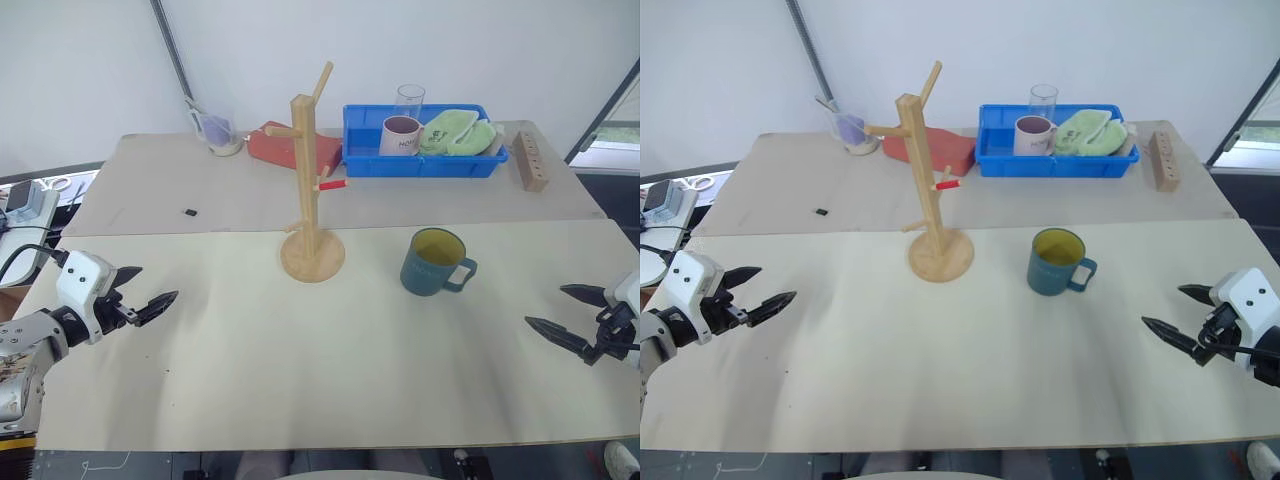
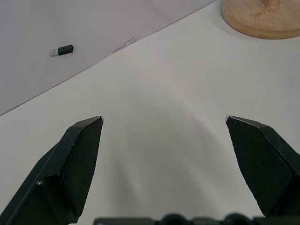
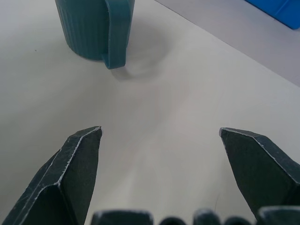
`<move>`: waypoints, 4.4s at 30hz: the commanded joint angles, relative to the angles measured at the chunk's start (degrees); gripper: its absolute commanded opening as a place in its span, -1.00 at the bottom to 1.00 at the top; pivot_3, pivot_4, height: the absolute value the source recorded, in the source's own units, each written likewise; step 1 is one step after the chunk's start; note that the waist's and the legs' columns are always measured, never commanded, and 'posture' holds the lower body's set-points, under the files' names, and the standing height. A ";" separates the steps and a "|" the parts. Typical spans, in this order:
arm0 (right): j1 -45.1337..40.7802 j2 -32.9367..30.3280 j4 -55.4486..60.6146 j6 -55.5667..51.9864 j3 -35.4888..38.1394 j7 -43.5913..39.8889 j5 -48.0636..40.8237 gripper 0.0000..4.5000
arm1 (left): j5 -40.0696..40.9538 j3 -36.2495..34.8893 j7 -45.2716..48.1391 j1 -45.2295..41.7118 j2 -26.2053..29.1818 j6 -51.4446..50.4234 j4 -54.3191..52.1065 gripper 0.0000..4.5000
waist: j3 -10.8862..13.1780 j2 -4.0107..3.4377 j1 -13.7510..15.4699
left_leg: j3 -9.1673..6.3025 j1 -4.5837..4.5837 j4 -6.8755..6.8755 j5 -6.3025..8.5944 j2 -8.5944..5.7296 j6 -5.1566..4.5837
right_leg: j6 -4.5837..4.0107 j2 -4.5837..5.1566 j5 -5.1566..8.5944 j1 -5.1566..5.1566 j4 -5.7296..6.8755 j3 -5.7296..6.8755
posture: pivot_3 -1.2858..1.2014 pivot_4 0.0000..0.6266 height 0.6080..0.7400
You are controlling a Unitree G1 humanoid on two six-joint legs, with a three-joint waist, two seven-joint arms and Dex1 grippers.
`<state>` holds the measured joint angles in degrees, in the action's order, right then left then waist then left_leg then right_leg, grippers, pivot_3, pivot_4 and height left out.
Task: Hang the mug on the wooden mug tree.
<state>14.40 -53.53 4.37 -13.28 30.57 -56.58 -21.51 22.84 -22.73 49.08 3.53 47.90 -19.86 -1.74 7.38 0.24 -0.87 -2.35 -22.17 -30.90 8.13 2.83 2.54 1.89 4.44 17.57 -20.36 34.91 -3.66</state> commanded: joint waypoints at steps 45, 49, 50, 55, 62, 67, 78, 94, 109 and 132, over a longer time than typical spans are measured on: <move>-9.16 36.98 18.18 -10.87 -15.76 45.56 10.58 0.98 | 15.12 29.04 24.82 -25.51 -7.19 -7.23 -20.79 1.00 | -0.11 -0.12 -1.34 | -0.49 -0.13 -0.14 -0.05 0.02 -0.08 | 0.23 -0.65 -0.14 0.12 0.22 -0.32 | 0.03 -0.52 0.71; -11.45 37.21 17.36 -11.81 -15.77 46.62 10.36 0.98 | 14.93 29.06 24.48 -25.53 -7.24 -7.29 -20.95 1.00 | -0.11 -0.12 -1.39 | -0.58 -0.12 -0.14 -0.07 0.04 -0.11 | 0.23 -0.76 -0.14 0.13 0.24 -0.37 | 0.03 -0.52 0.71; -12.19 37.31 16.99 -12.23 -15.74 46.86 10.19 0.98 | 14.81 29.11 24.40 -25.63 -7.27 -7.27 -20.88 1.00 | -0.11 -0.13 -1.39 | -0.60 -0.12 -0.14 -0.07 0.06 -0.12 | 0.22 -0.80 -0.14 0.14 0.24 -0.39 | 0.03 -0.52 0.71; -15.75 37.95 16.04 -15.52 -16.71 47.53 8.97 0.98 | 14.31 29.30 24.00 -26.07 -7.36 -7.44 -20.62 1.00 | -0.12 -0.14 -1.40 | -0.65 -0.13 -0.14 -0.35 0.09 -0.57 | 0.22 -0.92 -0.14 0.14 0.29 -0.49 | 0.03 -0.52 0.71; -15.99 40.20 17.20 -20.19 -17.55 49.16 8.27 0.31 | 14.58 29.17 23.12 -26.34 -7.44 -8.46 -21.27 1.00 | -0.13 -0.15 -1.39 | -0.66 -0.17 -0.11 -0.38 0.11 -0.61 | 0.21 -0.94 -0.14 0.14 0.30 -0.50 | 0.03 -0.52 0.71; -15.77 41.14 16.51 -20.83 -18.08 49.77 8.48 0.31 | 14.70 29.25 22.43 -26.56 -7.56 -9.09 -21.64 1.00 | -0.13 -0.16 -1.39 | -0.65 -0.17 -0.11 -0.38 0.11 -0.61 | 0.21 -0.94 -0.14 0.12 0.30 -0.51 | 0.03 -0.52 0.71; -16.87 41.21 11.51 -17.95 -17.99 48.50 8.42 -0.50 | 14.61 29.59 21.50 -27.80 -7.91 -9.48 -21.24 1.00 | -0.13 -0.16 -1.40 | -0.65 -0.17 -0.10 -0.38 0.11 -0.61 | 0.21 -0.94 -0.14 0.12 0.29 -0.51 | 0.03 -0.52 0.71; -22.91 16.88 19.49 -10.57 -30.19 31.21 20.31 -0.99 | 16.92 22.13 17.17 -23.30 -4.54 -11.66 -21.59 1.00 | -0.01 -0.40 -1.93 | -0.64 -0.18 -0.12 -0.38 0.10 -0.62 | 0.21 -0.98 -0.14 0.07 0.29 -0.60 | 0.03 -0.52 0.71; -64.23 7.09 2.59 3.41 -48.13 4.00 29.50 -0.99 | 19.67 11.74 12.76 -18.17 -5.42 -10.49 -20.61 1.00 | 0.14 -0.18 -1.17 | -0.59 -0.14 -0.11 -0.36 0.13 -0.64 | 0.19 -0.93 -0.14 0.09 0.14 -0.52 | 0.03 -0.52 0.71; -80.80 20.64 -21.91 18.21 -53.50 -1.40 36.73 -0.99 | 24.66 9.03 -2.89 -24.44 -7.28 -15.61 -24.71 1.00 | 0.03 -0.37 -1.53 | -0.65 0.06 -0.06 -0.38 0.13 -0.66 | 0.54 -1.02 -0.35 0.07 0.81 -0.51 | 0.03 -0.52 0.71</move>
<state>-64.10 -33.02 -17.66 3.24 -23.73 -58.27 14.80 46.70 -12.88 46.96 -19.76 40.53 -35.35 -24.73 7.41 -0.13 -2.41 -3.01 -22.11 -30.96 7.75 2.96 1.88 2.43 3.41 17.22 -20.29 35.77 -4.17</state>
